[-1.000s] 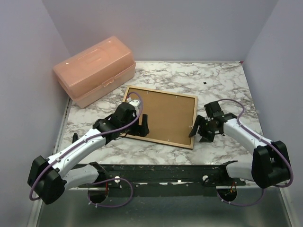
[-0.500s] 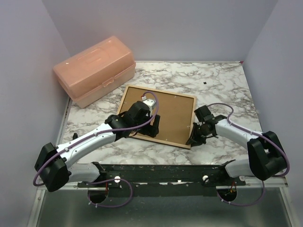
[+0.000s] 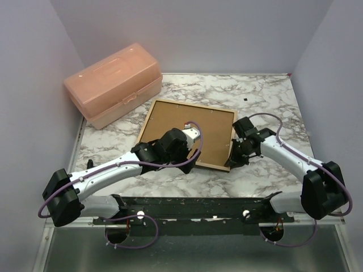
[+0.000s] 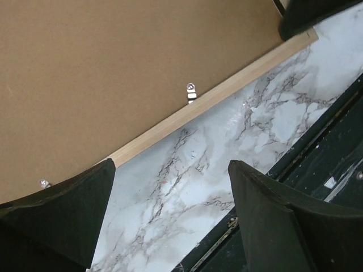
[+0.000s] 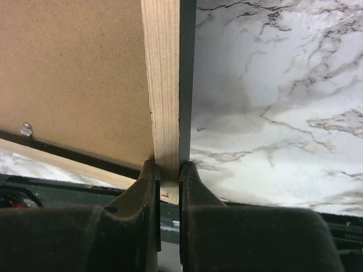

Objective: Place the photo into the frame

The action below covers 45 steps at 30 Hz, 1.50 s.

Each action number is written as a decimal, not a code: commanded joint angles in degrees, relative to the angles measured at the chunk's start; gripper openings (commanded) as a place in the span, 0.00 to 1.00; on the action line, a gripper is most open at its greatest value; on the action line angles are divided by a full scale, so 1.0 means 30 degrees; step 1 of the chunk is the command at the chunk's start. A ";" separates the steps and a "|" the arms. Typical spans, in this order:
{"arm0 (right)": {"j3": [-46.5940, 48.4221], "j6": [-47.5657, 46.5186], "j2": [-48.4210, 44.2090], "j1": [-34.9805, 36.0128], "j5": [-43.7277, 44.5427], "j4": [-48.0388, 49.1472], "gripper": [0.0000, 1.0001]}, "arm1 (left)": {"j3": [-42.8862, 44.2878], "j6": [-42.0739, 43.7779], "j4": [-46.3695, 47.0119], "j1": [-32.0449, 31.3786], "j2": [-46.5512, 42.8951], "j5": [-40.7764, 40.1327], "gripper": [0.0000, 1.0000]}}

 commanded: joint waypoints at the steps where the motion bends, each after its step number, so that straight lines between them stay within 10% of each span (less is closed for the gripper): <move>1: 0.2401 -0.0522 -0.1295 -0.0094 -0.1393 -0.1493 0.00 | -0.0183 0.2849 0.0978 -0.0986 -0.0597 -0.0274 0.85; 23: 0.7543 -0.0749 -0.2548 -0.0087 -0.5267 -0.4080 0.00 | 0.0632 0.7892 0.2098 -0.5270 0.2600 -1.3605 0.78; 36: 0.7411 -0.0776 -0.2701 -0.0106 -0.3838 -0.3995 0.05 | 0.1603 0.8621 0.1608 -0.6187 0.3952 -1.6913 0.38; 45: 0.9218 -0.1826 -0.4230 -0.0084 -0.0669 -0.2978 0.79 | 0.1972 0.8441 -0.0046 -0.6230 0.2166 -1.5975 0.31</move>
